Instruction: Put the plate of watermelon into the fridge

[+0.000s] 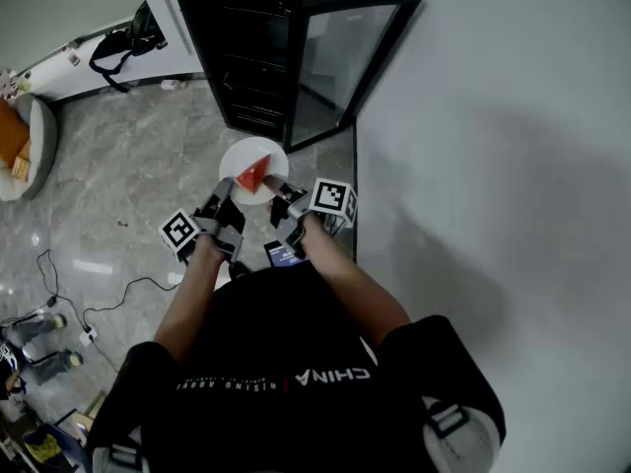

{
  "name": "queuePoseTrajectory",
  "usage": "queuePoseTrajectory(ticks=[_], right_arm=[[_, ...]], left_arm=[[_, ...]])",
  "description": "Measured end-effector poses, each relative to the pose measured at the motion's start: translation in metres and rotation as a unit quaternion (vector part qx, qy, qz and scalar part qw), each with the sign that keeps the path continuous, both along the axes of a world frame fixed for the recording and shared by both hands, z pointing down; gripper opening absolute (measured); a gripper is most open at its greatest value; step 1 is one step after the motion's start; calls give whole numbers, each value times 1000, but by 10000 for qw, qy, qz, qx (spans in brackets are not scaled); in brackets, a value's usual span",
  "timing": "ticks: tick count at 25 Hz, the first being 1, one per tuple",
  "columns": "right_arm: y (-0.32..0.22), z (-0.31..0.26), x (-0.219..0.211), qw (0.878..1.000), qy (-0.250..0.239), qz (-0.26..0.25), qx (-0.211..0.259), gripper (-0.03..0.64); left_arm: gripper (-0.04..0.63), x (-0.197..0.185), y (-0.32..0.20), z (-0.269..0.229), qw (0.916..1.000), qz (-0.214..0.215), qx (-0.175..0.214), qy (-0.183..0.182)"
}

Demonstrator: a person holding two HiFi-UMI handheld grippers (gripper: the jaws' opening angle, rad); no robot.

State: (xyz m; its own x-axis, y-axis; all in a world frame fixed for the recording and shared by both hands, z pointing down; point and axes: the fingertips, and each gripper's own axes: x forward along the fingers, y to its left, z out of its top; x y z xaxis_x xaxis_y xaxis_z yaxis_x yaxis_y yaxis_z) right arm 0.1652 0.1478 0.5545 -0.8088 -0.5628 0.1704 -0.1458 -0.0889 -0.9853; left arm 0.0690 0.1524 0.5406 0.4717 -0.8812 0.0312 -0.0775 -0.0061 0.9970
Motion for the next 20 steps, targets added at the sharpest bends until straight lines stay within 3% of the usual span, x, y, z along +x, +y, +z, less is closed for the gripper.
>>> queuePoseTrajectory(ticks=[20], right_arm=[[-3, -2, -2, 9998, 64, -154, 50, 28]], left_arm=[[28, 0, -2, -1, 10000, 18, 37, -17]])
